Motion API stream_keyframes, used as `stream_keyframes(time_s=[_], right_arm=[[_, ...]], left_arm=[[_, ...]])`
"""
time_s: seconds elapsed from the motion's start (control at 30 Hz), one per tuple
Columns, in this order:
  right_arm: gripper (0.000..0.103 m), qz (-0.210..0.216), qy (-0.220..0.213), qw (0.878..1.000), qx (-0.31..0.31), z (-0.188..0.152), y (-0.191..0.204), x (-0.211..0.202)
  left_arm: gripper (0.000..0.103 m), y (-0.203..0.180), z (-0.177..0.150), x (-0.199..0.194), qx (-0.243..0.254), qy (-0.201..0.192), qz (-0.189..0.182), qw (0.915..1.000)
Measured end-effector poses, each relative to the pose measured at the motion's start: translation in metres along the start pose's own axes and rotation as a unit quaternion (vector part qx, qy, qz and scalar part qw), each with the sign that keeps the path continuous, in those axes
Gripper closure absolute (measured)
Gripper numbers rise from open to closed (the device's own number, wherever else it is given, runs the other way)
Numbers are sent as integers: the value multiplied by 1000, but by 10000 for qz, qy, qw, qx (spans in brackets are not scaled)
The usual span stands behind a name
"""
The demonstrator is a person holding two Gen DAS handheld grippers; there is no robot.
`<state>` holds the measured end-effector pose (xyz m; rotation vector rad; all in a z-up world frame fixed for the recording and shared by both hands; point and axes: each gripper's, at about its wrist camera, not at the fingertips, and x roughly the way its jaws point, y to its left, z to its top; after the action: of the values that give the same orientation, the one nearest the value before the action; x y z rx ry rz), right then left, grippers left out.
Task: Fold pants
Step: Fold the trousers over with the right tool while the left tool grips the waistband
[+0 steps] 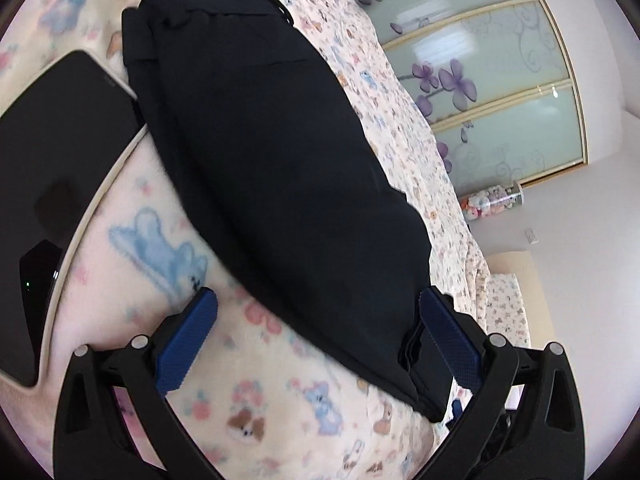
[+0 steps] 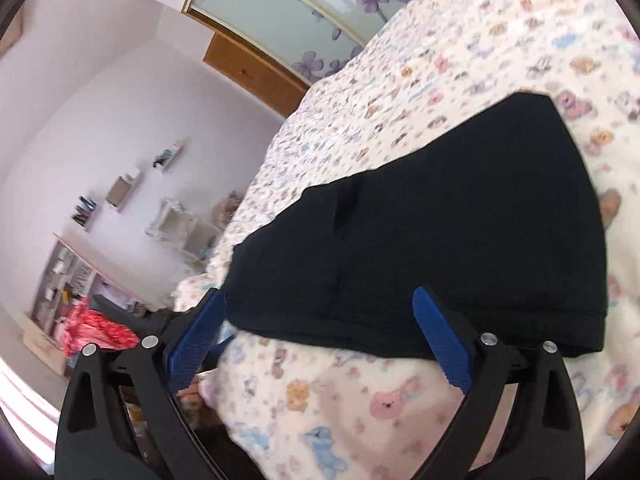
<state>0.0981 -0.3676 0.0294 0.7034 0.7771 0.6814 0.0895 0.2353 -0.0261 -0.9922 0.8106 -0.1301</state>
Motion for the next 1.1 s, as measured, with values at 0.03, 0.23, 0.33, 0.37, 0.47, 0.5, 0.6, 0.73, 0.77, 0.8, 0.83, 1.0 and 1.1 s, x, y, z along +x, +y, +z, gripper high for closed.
stream_keyframes(time_s=[0.03,0.23,0.33,0.37,0.47,0.5,0.6,0.73,0.77,0.8,0.83,1.0,1.1], right_arm=[[6,-4,-11,10000,-51,-1,1,1],[6,15,97,9998,-177,-8,3,0],[6,0,101,9998,-179,-11,1,1],[6,16,99,9998,-165,-12,0,0],[6,20,85,9998,-168,-12,0,0],[6,35,79,9998,-176,-13,1,1],[6,58,76,9997,-216,-13,2,-1],[6,45,106,9996,-259,-16,4,0],[6,35,117,9996,-266,-16,3,0],[6,21,122,9995,-275,-17,3,0],[6,17,122,9995,-282,-17,3,-1],[6,-1,110,9997,-210,-18,-2,-3],[6,18,113,9997,-207,-19,-3,-3]], left_arm=[[2,0,3,1,13,-73,19,10000],[2,5,14,14,-309,-158,134,9993],[2,4,18,16,-404,-211,106,9989],[2,3,20,16,-427,-234,54,9988],[2,-7,26,10,-155,-535,-129,9984],[3,-13,26,8,25,-677,-132,9976],[3,-27,25,12,412,-830,37,9957],[3,-7,35,13,-208,-954,-28,9952],[5,-3,37,11,-323,-1012,-78,9943],[6,3,42,9,-487,-1105,-146,9926],[8,6,45,8,-575,-1139,-171,9917],[18,13,53,16,-755,-1178,-46,9901],[33,11,55,15,-788,-1277,32,9887]])
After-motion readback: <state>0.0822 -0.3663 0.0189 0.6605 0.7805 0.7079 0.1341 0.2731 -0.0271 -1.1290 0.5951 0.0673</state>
